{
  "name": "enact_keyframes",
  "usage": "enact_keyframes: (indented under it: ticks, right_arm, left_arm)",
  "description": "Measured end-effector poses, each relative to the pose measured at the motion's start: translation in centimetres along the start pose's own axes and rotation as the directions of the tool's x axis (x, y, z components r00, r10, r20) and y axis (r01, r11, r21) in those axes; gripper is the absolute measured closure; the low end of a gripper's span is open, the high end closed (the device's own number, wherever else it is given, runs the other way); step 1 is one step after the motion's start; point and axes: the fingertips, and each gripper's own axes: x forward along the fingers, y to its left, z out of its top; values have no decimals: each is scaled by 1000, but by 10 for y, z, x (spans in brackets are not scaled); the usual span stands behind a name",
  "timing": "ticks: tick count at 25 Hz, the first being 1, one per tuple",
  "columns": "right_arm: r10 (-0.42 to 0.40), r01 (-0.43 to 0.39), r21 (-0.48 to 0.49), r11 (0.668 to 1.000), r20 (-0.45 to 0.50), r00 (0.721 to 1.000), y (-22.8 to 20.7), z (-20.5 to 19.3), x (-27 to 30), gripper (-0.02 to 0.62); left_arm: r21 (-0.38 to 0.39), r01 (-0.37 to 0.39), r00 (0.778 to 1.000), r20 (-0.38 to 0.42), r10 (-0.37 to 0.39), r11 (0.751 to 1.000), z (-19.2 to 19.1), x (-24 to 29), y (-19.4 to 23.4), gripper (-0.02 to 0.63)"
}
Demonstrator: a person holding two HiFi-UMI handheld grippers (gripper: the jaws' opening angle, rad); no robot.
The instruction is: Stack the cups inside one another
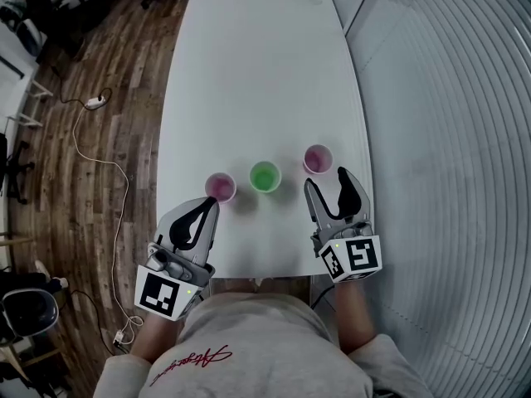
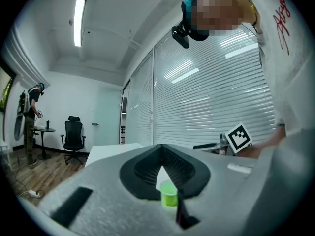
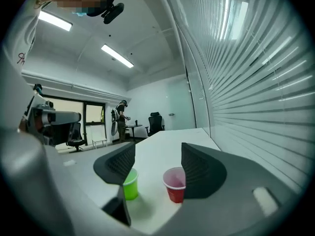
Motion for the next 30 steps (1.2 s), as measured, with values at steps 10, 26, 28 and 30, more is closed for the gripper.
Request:
enact_keyframes:
  ticks: [10, 26, 28, 30]
  right_arm:
    - [-33, 25, -98, 995, -80, 996, -24, -40, 34, 171]
    - [-54, 33, -124, 992, -172, 984, -44, -76, 62, 144]
    - [-54, 32, -125, 992, -178, 983, -46, -79, 65, 146]
    - [-56, 32, -127, 991, -188, 981, -48, -84, 67, 160]
  left_arm:
    - [8, -44, 998, -34, 44, 999, -9, -12, 9, 611]
    - [35, -110, 992, -60, 112, 993, -6, -24, 13, 611]
    - [35, -117, 991, -61, 119, 993, -8, -24, 13, 609]
    - [37, -122, 990, -62, 124, 992, -9, -25, 13, 611]
